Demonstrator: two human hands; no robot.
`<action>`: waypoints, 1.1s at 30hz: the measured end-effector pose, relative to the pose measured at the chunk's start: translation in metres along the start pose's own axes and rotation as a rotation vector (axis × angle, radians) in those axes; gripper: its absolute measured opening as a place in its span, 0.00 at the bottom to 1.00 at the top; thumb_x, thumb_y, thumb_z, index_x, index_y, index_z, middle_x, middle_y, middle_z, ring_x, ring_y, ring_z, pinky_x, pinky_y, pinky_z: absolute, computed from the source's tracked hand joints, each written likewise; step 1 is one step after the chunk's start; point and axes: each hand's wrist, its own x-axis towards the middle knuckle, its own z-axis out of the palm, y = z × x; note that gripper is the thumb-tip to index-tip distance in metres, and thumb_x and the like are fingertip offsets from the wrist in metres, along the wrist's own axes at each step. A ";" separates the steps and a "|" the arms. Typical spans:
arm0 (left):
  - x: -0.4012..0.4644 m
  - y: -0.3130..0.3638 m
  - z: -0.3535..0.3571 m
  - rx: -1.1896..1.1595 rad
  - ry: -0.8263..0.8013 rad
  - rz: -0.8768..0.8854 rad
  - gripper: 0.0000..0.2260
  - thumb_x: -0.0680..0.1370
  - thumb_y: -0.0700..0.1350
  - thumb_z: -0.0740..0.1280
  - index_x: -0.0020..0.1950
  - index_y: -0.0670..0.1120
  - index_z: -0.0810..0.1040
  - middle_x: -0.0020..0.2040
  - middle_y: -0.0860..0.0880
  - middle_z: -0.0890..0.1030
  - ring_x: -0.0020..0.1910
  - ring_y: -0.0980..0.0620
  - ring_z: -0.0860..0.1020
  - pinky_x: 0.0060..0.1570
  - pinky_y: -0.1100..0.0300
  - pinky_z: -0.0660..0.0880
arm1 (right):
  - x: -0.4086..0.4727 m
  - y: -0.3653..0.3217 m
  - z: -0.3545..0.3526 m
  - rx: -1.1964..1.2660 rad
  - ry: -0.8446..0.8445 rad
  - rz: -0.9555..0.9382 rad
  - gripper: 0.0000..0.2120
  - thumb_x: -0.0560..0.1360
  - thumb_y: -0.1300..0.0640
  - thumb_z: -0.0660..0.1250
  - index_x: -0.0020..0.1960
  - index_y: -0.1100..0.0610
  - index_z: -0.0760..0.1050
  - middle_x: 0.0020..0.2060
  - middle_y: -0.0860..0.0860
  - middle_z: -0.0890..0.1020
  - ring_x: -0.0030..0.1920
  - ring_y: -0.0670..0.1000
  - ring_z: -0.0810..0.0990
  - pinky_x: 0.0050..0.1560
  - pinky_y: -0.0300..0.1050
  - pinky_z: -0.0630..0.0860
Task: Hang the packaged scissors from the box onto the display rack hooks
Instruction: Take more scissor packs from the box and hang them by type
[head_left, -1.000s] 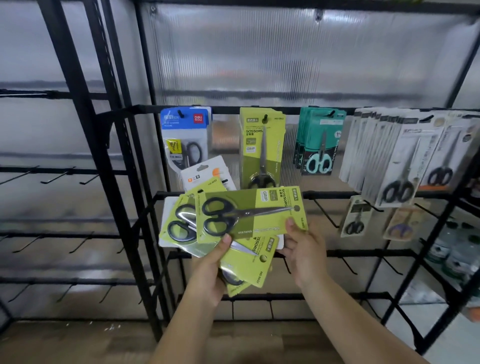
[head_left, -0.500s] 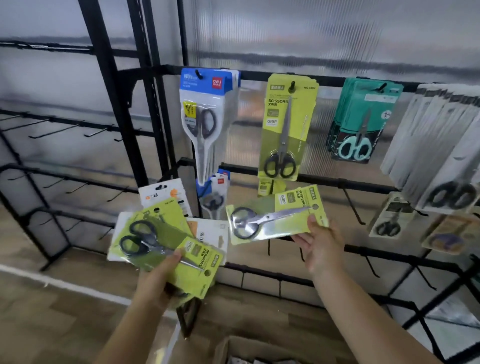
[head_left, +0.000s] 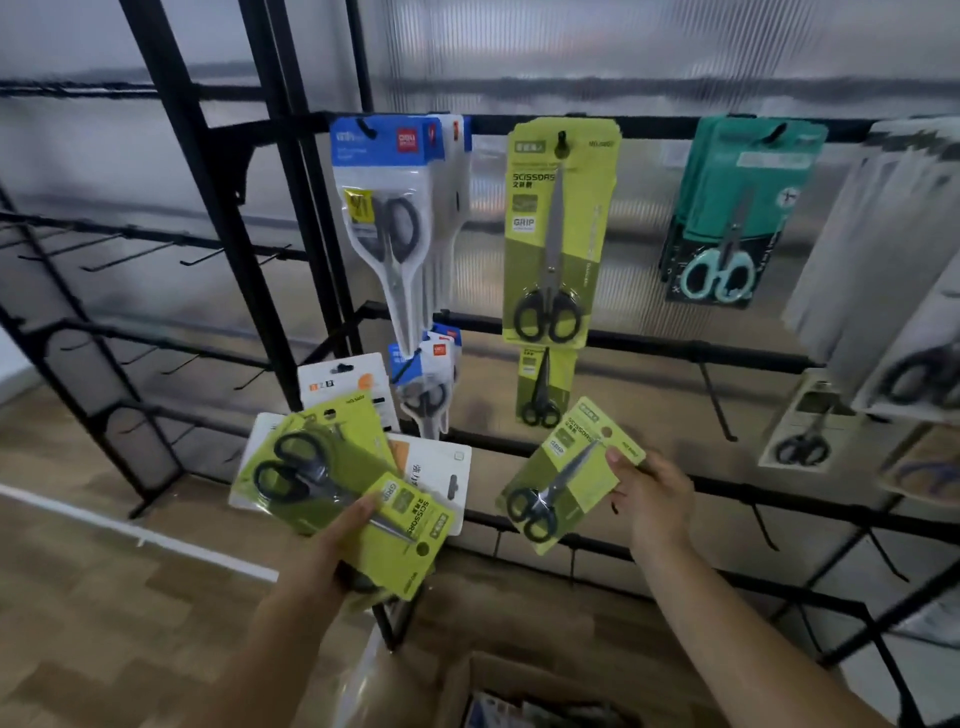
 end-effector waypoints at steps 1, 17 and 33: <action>0.000 -0.002 0.006 0.003 -0.010 -0.006 0.18 0.63 0.46 0.76 0.51 0.47 0.80 0.41 0.46 0.85 0.37 0.46 0.84 0.33 0.53 0.78 | 0.003 -0.002 -0.005 -0.007 0.008 -0.005 0.06 0.74 0.65 0.68 0.42 0.56 0.78 0.36 0.52 0.82 0.33 0.47 0.81 0.28 0.35 0.77; 0.010 -0.008 0.016 -0.061 0.000 -0.002 0.14 0.69 0.43 0.71 0.54 0.45 0.78 0.44 0.46 0.85 0.40 0.47 0.84 0.34 0.54 0.79 | 0.035 -0.008 0.060 -0.423 -0.251 -0.082 0.11 0.77 0.62 0.64 0.47 0.72 0.75 0.51 0.71 0.78 0.49 0.64 0.79 0.52 0.52 0.74; 0.027 -0.009 0.013 -0.075 0.002 -0.059 0.21 0.64 0.44 0.73 0.57 0.44 0.79 0.50 0.43 0.84 0.45 0.43 0.84 0.38 0.52 0.80 | 0.085 -0.007 0.090 -0.620 -0.083 -0.029 0.14 0.77 0.57 0.63 0.52 0.69 0.77 0.51 0.63 0.81 0.51 0.61 0.79 0.56 0.54 0.75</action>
